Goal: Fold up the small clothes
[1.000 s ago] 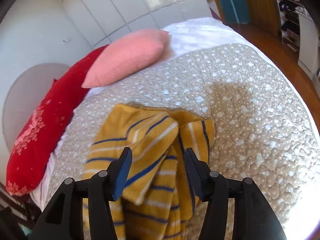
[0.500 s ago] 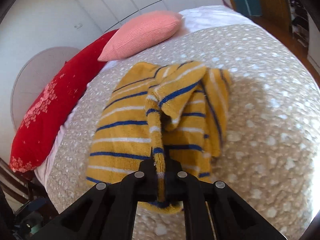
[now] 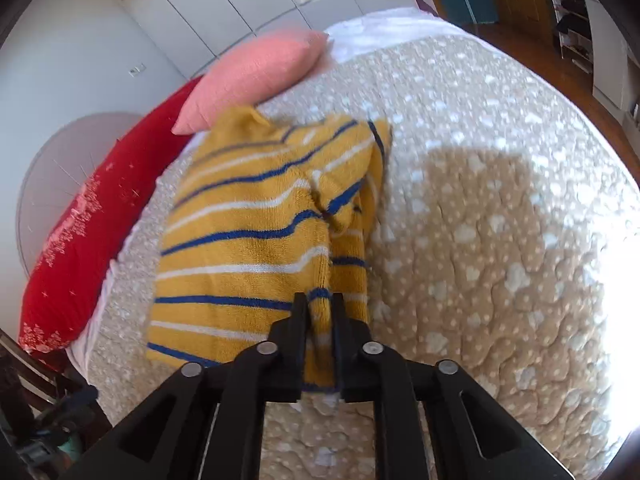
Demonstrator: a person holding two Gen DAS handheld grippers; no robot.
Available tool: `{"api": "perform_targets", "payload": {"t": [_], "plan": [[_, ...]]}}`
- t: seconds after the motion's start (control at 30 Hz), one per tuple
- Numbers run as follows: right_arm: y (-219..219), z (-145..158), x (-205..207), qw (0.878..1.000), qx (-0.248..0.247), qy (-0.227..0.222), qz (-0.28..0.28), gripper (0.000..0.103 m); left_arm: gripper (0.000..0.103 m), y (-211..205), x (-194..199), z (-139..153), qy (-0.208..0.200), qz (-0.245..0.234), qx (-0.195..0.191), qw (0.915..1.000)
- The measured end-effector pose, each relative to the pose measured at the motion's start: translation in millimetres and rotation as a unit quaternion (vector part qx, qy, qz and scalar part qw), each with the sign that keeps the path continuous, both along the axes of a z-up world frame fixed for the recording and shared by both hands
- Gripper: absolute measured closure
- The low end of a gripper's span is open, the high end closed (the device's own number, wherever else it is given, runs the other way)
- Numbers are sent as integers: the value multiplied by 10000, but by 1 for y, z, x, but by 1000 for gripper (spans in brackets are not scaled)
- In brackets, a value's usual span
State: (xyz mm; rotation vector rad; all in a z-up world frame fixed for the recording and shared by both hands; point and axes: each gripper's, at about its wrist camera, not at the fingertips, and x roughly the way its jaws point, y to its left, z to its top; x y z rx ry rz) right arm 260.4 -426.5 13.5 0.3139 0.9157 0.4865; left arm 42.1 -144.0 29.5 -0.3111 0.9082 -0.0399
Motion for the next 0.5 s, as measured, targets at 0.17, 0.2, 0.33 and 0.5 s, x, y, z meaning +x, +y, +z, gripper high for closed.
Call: {"api": "perform_targets", "payload": {"t": [0.17,0.2,0.33,0.5], "plan": [[7,43,-1,9969,65,-770,-163,86,38,2,4,-3,57,5,-4,10000],[15,47,2,9964,46,-842,-107,86,38,2,4,-3,65,9,10,10000],[40,32,35,9986,235,-453,157,86,38,6,4,-5,111,36,32,9999],[44,-17,68,9986,-72,500,-173,88,34,21,1,-5,93,140,-14,9999]]}}
